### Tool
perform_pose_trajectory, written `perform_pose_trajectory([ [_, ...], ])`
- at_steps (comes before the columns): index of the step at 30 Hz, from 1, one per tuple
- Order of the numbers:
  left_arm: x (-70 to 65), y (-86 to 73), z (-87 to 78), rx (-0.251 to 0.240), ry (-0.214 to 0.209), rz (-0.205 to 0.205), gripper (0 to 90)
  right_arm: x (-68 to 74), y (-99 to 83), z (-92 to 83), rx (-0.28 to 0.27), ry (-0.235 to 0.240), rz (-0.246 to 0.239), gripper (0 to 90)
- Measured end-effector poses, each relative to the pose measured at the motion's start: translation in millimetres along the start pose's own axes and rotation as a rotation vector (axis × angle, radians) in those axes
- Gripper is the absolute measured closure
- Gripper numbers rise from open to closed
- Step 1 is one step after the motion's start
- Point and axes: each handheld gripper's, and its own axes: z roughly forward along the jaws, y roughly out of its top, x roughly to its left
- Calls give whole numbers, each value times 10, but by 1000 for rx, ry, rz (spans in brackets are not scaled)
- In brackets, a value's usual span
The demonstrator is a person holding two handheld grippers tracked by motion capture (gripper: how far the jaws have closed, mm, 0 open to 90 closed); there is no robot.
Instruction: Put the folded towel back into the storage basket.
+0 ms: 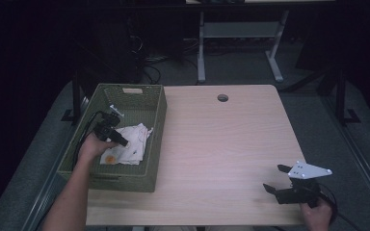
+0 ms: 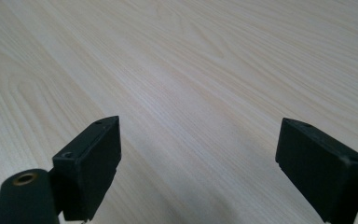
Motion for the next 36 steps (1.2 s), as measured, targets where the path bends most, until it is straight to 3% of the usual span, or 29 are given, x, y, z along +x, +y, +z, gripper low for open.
perform_pose_trajectory([
  [5, -66, -53, -69, -25, 14, 13, 567, 6, -3, 5, 5, 3, -3, 135],
  [10, -132, -74, -152, -62, -1, 31, 547, 7, -5, 2, 5, 8, -5, 135],
  [15, -177, -107, -277, -144, -16, 21, 494, 9, -6, 5, 2, 13, -1, 135],
  [18, -212, -149, -343, -199, -51, 15, 477, 15, -5, 13, 6, 14, -1, 135],
  [27, -283, -264, -449, -294, -123, 10, 455, 31, 7, 31, 7, 16, -6, 135],
  [33, -256, -367, -533, -382, -260, -22, 459, 32, 7, 37, 8, 15, -8, 135],
  [36, -276, -430, -563, -395, -291, -10, 469, 37, 11, 40, 7, 16, -8, 136],
])
